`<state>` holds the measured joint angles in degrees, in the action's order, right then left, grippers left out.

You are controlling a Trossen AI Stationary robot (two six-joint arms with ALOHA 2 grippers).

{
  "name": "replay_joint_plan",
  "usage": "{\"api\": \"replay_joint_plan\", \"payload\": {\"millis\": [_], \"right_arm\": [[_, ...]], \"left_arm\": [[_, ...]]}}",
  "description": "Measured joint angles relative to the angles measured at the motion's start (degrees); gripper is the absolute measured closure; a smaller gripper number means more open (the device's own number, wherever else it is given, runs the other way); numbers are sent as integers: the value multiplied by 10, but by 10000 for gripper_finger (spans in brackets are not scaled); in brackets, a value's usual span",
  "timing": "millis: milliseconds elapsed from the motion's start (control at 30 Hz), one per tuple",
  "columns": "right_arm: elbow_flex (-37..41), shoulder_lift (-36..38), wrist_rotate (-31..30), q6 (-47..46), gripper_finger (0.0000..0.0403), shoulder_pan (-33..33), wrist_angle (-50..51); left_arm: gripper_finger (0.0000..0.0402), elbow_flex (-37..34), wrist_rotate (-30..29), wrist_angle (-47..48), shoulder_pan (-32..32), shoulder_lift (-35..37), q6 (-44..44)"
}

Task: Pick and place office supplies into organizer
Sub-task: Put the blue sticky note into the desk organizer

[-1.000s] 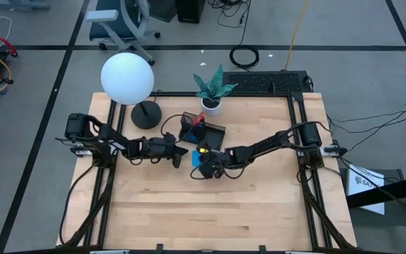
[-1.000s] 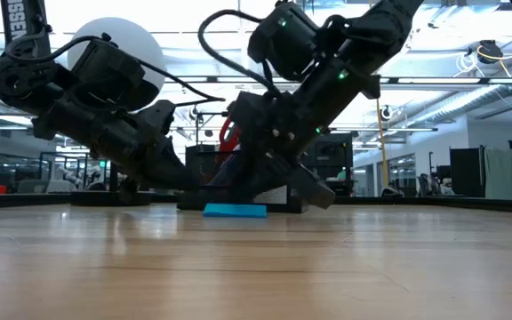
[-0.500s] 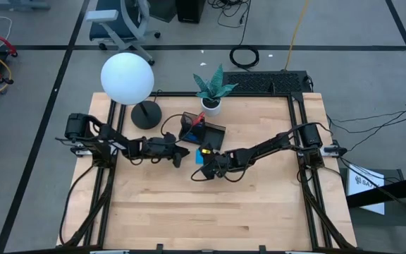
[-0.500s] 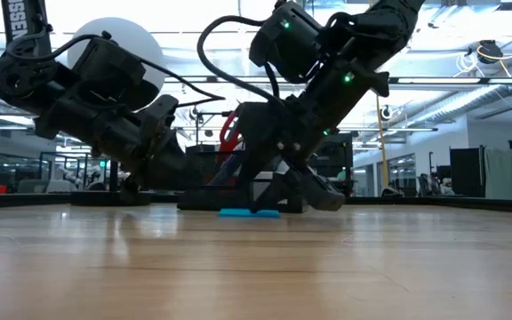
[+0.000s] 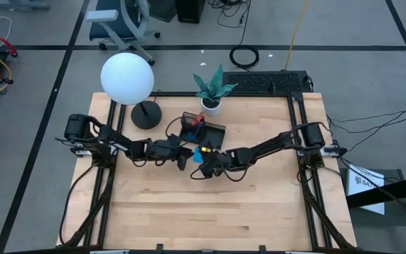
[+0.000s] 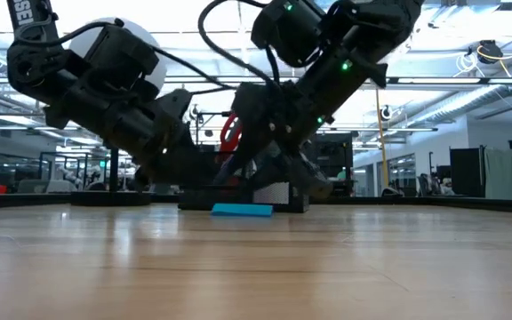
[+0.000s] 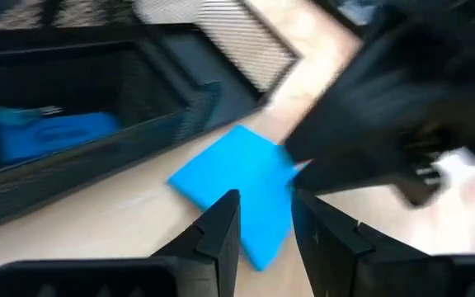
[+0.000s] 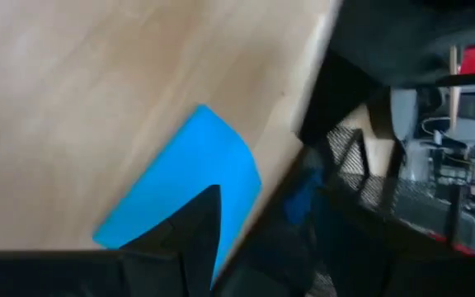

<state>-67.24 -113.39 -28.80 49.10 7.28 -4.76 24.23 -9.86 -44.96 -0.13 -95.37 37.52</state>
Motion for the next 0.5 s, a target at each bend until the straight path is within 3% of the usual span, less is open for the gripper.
{"api": "replay_joint_plan", "payload": {"millis": [367,500], "right_arm": [[2,28,-7,-40,221,-8,110],[2,28,20,-54,225,-17,137]], "left_arm": [[282,0,-22,29,0,0,17],[282,0,-23,35,0,0,21]]}}
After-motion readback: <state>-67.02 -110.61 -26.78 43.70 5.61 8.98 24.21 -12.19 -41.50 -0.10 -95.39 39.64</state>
